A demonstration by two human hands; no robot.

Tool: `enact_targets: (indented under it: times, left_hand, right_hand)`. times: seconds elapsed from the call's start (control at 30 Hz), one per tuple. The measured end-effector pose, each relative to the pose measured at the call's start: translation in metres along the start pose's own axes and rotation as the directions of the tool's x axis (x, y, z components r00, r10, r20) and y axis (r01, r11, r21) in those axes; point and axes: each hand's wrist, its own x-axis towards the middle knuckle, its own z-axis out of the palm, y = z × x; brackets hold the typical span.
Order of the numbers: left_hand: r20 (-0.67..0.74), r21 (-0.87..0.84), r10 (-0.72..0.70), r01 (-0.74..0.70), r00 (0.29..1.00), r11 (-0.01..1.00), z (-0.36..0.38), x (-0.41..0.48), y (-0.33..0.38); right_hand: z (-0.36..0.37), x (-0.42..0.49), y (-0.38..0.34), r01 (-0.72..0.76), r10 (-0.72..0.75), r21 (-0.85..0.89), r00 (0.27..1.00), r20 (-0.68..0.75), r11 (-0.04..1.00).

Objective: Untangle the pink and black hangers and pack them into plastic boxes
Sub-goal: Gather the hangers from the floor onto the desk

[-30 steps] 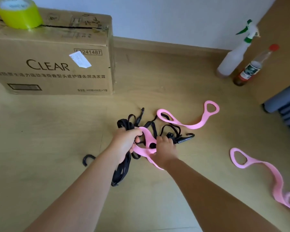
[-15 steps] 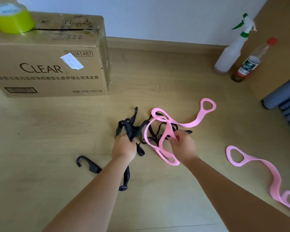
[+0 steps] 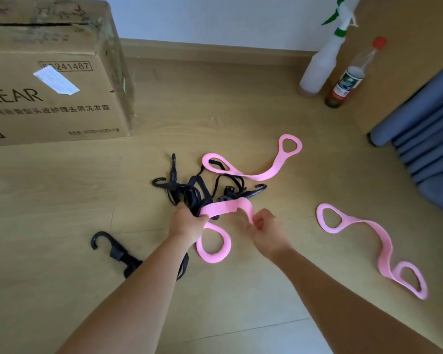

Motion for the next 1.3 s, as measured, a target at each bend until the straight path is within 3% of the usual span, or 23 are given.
enact_targets:
  times: [0.13, 0.37, 0.63, 0.97, 1.3]
  left_hand:
    - [0.010, 0.053, -0.007, 0.007, 1.000, 0.999, -0.008, 0.000, 0.004]
    - [0.014, -0.137, 0.069, -0.067, 0.998, 0.988, -0.035, -0.010, 0.023]
    - [0.000, -0.273, 0.096, -0.092, 0.995, 0.958, -0.085, -0.081, 0.083]
    - [-0.004, -0.279, 0.175, -0.169, 0.985, 0.945, -0.212, -0.221, 0.226]
    - [-0.049, -0.235, 0.380, -0.381, 0.924, 0.894, -0.355, -0.348, 0.405]
  right_hand:
    - [0.017, -0.005, -0.008, 0.036, -0.032, -0.050, 0.996, 0.084, 0.998]
    - [0.006, 0.001, -0.045, 0.020, -0.017, 0.038, 0.998, -0.059, 0.999]
    - [-0.057, -0.047, -0.125, 0.180, -0.181, -0.017, 0.979, -0.088, 0.983]
    - [-0.165, -0.154, -0.266, 0.185, -0.198, -0.239, 0.980, -0.032, 0.953]
    - [-0.307, -0.247, -0.476, 0.298, -0.315, -0.133, 0.940, -0.135, 0.945]
